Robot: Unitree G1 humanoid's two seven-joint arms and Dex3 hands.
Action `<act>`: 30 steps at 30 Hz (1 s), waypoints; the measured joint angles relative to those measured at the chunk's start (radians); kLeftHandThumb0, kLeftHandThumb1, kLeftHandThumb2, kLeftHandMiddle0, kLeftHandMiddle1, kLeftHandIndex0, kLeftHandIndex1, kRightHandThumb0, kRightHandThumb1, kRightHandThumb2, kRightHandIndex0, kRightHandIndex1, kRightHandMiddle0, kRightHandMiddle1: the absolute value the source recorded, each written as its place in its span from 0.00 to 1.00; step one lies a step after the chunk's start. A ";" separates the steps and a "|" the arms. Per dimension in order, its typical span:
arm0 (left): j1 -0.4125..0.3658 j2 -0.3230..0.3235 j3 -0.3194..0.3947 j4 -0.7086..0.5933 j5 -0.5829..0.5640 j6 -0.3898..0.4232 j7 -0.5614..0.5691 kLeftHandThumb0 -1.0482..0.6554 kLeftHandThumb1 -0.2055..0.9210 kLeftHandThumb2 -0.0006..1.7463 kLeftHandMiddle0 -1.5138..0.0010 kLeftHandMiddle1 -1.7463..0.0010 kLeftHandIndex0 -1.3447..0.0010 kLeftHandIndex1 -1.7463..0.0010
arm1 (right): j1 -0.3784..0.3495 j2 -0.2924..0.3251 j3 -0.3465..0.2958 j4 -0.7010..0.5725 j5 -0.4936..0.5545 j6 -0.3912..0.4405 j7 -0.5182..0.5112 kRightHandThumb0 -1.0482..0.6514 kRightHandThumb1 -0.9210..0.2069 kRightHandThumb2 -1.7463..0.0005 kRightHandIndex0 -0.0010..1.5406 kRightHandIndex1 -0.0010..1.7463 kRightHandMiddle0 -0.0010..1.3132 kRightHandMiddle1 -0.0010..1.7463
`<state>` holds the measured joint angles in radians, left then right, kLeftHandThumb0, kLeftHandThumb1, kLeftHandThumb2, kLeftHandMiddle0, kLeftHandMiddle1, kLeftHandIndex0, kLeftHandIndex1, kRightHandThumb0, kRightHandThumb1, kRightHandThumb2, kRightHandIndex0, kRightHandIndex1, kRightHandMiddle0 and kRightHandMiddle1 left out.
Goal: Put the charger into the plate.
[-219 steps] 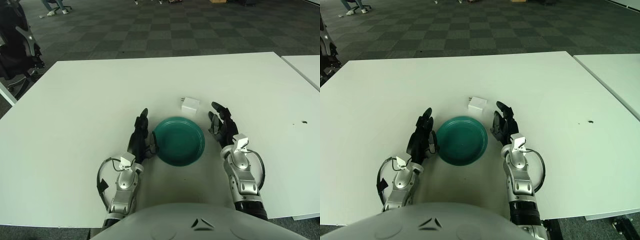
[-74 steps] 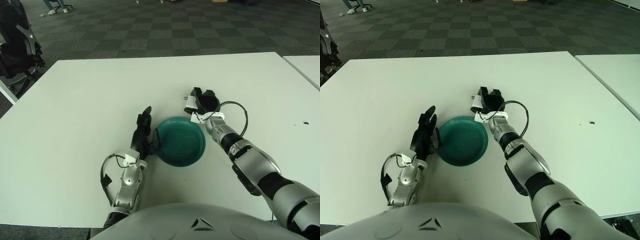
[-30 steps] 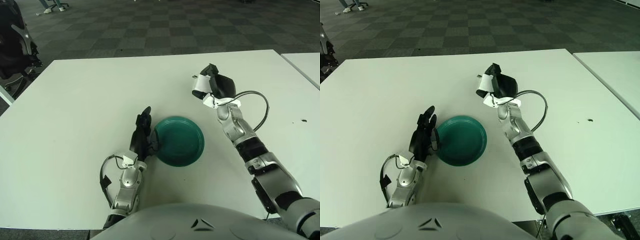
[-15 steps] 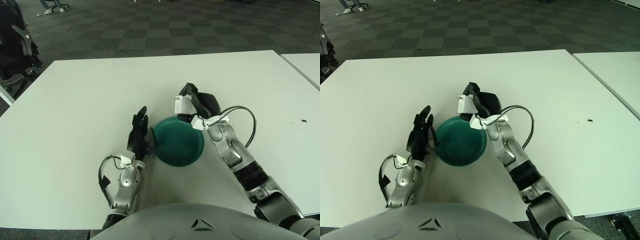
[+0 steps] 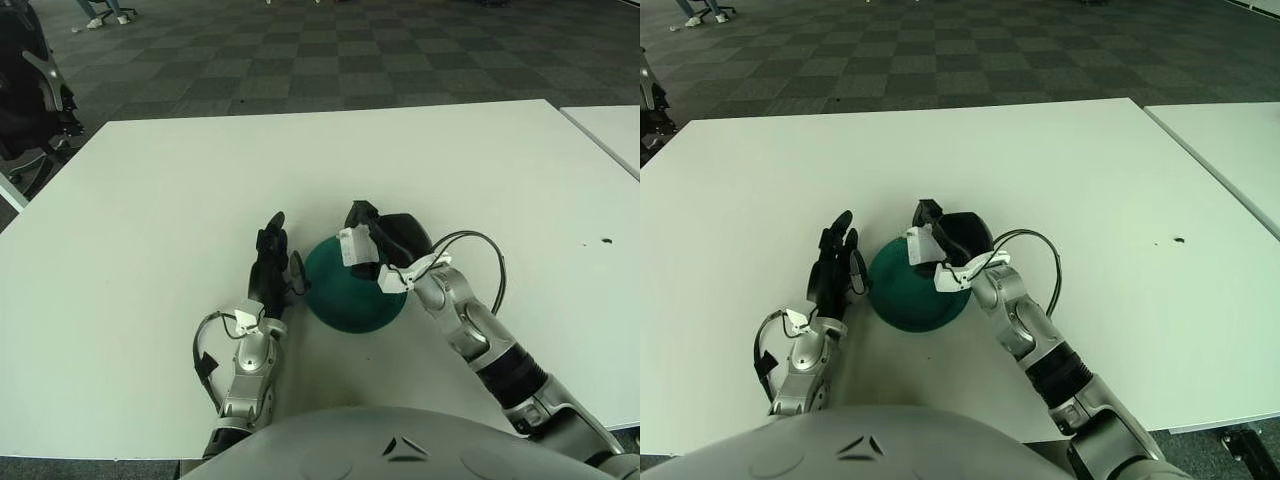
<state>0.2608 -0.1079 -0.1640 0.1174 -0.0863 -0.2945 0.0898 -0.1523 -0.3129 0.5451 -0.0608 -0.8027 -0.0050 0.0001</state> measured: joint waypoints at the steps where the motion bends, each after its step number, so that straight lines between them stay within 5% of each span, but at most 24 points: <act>1: 0.001 0.000 0.000 -0.001 0.000 0.001 0.000 0.13 1.00 0.58 0.87 1.00 1.00 0.71 | 0.004 -0.003 0.000 -0.005 -0.003 -0.005 0.005 0.37 0.36 0.39 0.67 1.00 0.35 1.00; 21: 0.005 0.001 -0.003 -0.006 -0.002 0.003 -0.001 0.13 1.00 0.59 0.88 1.00 1.00 0.73 | 0.048 -0.036 0.024 -0.013 -0.066 -0.087 0.029 0.38 0.31 0.43 0.59 1.00 0.32 1.00; 30: 0.016 0.002 -0.006 -0.031 0.015 0.033 -0.001 0.12 1.00 0.60 0.86 0.99 1.00 0.71 | 0.052 -0.035 0.031 -0.013 -0.115 -0.115 -0.004 0.40 0.03 0.68 0.30 0.98 0.17 1.00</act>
<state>0.2771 -0.1064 -0.1699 0.0861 -0.0709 -0.2611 0.0884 -0.1007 -0.3476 0.5765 -0.0738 -0.9172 -0.1196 -0.0043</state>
